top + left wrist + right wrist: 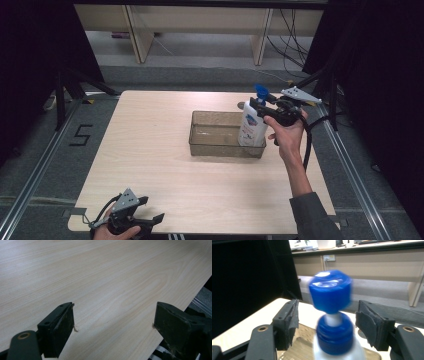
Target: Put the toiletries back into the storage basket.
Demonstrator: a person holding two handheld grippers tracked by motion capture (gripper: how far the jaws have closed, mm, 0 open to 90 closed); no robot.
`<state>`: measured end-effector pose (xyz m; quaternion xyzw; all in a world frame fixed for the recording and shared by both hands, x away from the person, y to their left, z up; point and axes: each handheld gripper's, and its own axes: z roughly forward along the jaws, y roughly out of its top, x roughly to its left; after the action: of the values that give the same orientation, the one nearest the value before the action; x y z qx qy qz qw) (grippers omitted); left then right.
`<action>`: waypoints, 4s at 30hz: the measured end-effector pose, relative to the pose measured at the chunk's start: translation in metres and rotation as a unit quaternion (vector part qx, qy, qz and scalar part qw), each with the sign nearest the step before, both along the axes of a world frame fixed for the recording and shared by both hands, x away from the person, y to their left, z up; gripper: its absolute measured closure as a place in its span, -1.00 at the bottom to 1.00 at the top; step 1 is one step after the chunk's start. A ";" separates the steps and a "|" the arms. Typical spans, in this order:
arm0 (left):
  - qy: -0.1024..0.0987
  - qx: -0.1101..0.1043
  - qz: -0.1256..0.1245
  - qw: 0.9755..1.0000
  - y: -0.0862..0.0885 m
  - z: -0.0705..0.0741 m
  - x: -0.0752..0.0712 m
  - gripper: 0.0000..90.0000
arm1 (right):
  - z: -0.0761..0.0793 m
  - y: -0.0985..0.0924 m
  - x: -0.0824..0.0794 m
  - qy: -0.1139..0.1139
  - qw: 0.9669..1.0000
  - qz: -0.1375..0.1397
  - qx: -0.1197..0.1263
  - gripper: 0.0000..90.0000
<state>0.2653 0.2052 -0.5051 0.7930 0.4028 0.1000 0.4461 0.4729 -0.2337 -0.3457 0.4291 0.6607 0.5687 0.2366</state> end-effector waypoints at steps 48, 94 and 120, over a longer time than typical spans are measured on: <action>-0.003 0.008 -0.005 1.000 0.001 0.003 -0.001 -0.65 | -0.017 -0.023 -0.071 0.004 1.000 0.004 0.015 -0.38; -0.007 0.001 -0.003 1.000 0.000 0.002 -0.001 -0.65 | -0.038 -0.022 -0.099 0.028 0.999 0.024 -0.008 -0.44; -0.007 0.000 -0.001 1.000 -0.001 0.002 -0.001 -0.65 | -0.055 -0.016 -0.110 0.047 0.998 0.037 0.004 -0.47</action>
<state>0.2640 0.2046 -0.5029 0.7924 0.3991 0.1047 0.4493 0.3633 -0.2502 -0.4012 0.4314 0.6841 0.5592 0.1823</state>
